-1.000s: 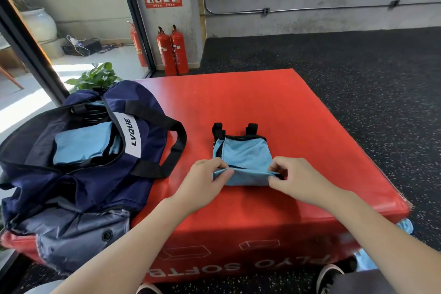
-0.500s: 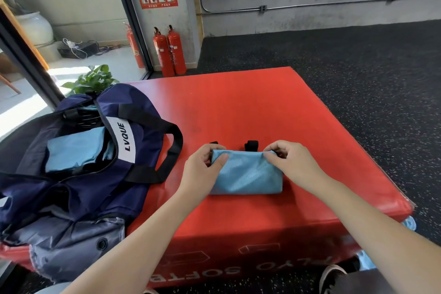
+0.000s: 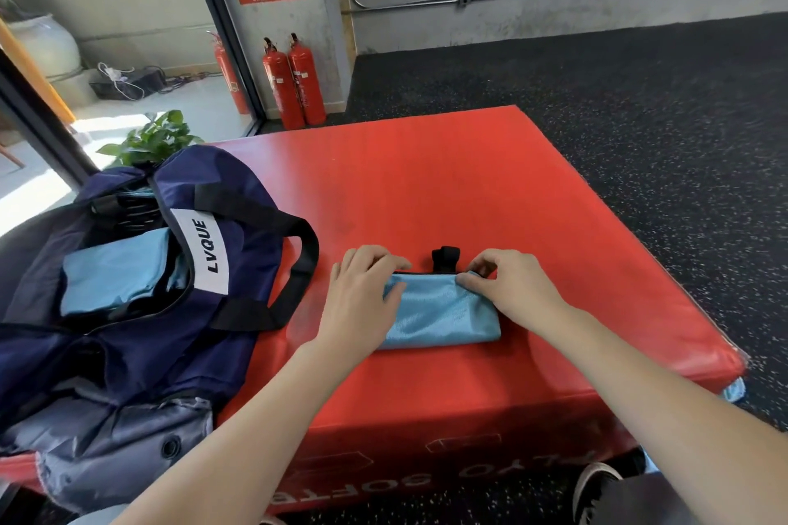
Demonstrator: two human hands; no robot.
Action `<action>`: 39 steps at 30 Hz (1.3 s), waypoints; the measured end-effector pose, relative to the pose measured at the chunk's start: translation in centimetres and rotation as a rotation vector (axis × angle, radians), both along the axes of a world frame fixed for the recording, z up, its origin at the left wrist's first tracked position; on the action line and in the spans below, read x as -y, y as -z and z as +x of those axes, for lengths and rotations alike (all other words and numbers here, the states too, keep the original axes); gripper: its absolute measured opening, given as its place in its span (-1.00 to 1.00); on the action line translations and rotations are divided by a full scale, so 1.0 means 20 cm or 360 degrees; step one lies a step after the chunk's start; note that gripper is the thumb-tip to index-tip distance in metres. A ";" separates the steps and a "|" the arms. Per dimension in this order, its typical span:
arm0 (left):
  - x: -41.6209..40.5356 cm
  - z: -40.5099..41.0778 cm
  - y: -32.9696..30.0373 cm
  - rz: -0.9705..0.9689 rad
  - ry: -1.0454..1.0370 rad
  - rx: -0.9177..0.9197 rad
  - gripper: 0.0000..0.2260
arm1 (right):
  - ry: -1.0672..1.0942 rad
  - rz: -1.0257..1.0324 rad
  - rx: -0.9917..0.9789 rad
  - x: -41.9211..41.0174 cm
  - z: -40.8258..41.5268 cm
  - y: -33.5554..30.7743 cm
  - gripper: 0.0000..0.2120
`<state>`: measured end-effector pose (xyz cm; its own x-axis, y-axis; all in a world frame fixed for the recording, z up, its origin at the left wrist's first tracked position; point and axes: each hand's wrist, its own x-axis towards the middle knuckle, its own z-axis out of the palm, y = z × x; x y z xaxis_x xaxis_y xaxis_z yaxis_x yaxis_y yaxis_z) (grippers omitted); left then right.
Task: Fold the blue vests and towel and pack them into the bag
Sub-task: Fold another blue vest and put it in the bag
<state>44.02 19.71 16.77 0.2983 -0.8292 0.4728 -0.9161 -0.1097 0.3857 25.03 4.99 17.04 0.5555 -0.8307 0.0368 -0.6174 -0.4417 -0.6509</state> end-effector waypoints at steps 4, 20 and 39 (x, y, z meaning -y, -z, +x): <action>0.05 -0.02 -0.02 0.0217 0.0272 0.0045 -0.86 | 0.0047 -0.0012 -0.0049 -0.02 0.00 -0.02 -0.80; 0.00 -0.18 -0.16 0.0865 -0.0093 -0.0331 -0.66 | 0.0084 0.0220 -0.0093 -0.16 -0.01 -0.03 -0.52; -0.05 0.02 -0.29 0.0500 0.0270 -0.0880 -0.75 | -0.0284 0.0866 0.0420 -0.18 0.02 -0.14 -0.74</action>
<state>44.38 20.73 22.48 0.2809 -0.9596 0.0151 -0.6064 -0.1653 0.7778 25.35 8.68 19.78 0.7171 -0.6644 -0.2106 -0.3530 -0.0857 -0.9317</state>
